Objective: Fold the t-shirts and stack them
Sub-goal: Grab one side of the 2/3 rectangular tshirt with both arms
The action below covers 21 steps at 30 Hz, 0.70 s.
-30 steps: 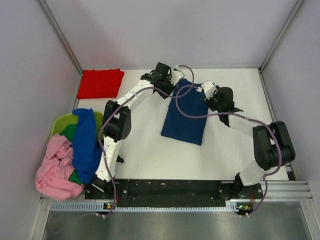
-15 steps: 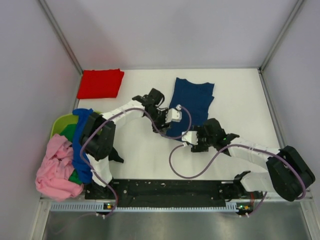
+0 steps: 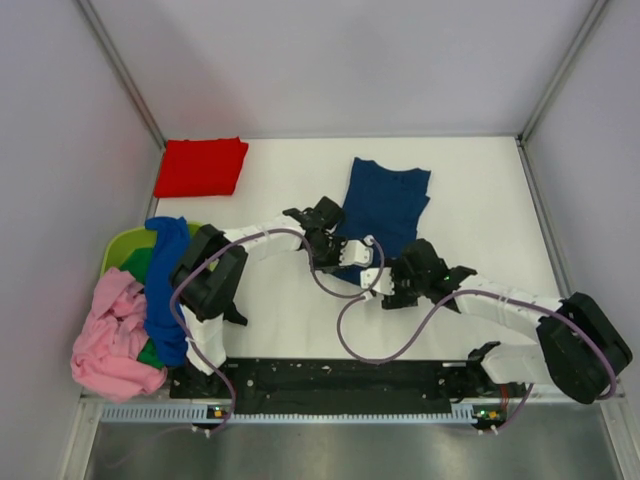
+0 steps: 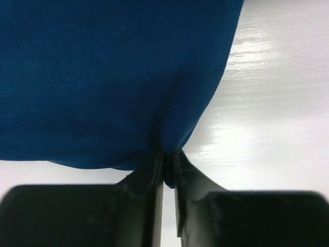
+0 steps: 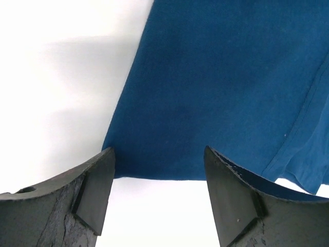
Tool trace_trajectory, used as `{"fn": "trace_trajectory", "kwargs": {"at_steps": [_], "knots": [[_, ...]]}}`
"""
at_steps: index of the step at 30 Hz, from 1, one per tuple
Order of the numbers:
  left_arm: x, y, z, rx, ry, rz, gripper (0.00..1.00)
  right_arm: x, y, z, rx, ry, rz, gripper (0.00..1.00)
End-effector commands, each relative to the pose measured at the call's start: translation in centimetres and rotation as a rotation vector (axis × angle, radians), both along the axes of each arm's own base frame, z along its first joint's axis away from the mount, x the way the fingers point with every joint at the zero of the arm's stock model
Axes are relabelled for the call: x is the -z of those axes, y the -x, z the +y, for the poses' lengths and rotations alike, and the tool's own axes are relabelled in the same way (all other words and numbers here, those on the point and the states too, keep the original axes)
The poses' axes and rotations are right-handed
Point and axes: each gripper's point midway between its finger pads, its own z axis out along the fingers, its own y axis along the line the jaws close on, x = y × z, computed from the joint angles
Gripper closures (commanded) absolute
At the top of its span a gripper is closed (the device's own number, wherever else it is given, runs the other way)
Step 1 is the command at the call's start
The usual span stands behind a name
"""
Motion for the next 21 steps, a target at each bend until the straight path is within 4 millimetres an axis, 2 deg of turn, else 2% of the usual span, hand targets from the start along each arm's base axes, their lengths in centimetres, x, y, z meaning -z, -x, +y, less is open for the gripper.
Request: {"fn": "trace_trajectory", "kwargs": {"at_steps": [1,2,8,10,14,16,18,21], "knots": [[0.3,-0.3,0.5,-0.016,-0.047,-0.045,0.96,-0.7,3.1,0.1,-0.069,0.008,0.061,0.30],[0.2,-0.3,0.5,-0.016,-0.046,-0.051,1.00,-0.9,3.3,0.2,-0.074,0.001,0.055,0.30],[-0.9,0.1,0.4,-0.022,-0.021,-0.054,1.00,-0.8,5.2,0.5,-0.103,0.007,0.070,0.29],[-1.1,0.4,0.1,-0.017,-0.010,-0.038,1.00,0.0,5.0,0.2,-0.100,0.028,0.056,0.29],[-1.6,0.9,-0.3,-0.010,0.010,-0.004,1.00,1.2,3.2,0.0,-0.061,0.074,0.013,0.33],[-1.7,1.1,-0.2,-0.010,0.008,0.000,1.00,2.3,2.7,-0.7,-0.027,0.134,0.021,0.47],[-2.0,1.5,-0.2,-0.004,0.017,0.015,1.00,2.8,2.2,-0.9,0.000,0.160,0.026,0.71],[-2.5,2.4,-0.1,0.000,0.026,0.048,1.00,2.3,2.6,0.1,-0.013,0.111,0.058,0.94]]}}
